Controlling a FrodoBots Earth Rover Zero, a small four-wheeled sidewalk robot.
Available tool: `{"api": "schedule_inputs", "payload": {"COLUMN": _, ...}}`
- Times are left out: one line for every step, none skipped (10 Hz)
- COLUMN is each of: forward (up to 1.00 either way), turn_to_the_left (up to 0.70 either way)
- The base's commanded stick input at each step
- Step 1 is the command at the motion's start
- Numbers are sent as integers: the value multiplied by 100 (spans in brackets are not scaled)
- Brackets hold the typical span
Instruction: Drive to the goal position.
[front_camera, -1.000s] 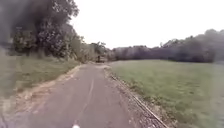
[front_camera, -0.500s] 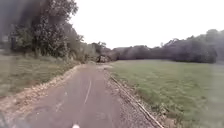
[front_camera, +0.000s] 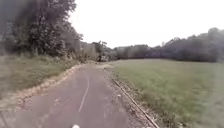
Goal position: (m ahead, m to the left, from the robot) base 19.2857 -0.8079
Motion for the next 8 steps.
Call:
{"api": "schedule_inputs", "payload": {"forward": 70, "turn_to_the_left": 6}}
{"api": "schedule_inputs", "payload": {"forward": 70, "turn_to_the_left": 15}}
{"api": "schedule_inputs", "payload": {"forward": 70, "turn_to_the_left": 35}}
{"api": "schedule_inputs", "payload": {"forward": 70, "turn_to_the_left": 35}}
{"api": "schedule_inputs", "payload": {"forward": 70, "turn_to_the_left": 3}}
{"api": "schedule_inputs", "payload": {"forward": 70, "turn_to_the_left": 1}}
{"api": "schedule_inputs", "payload": {"forward": 70, "turn_to_the_left": 0}}
{"api": "schedule_inputs", "payload": {"forward": 70, "turn_to_the_left": 0}}
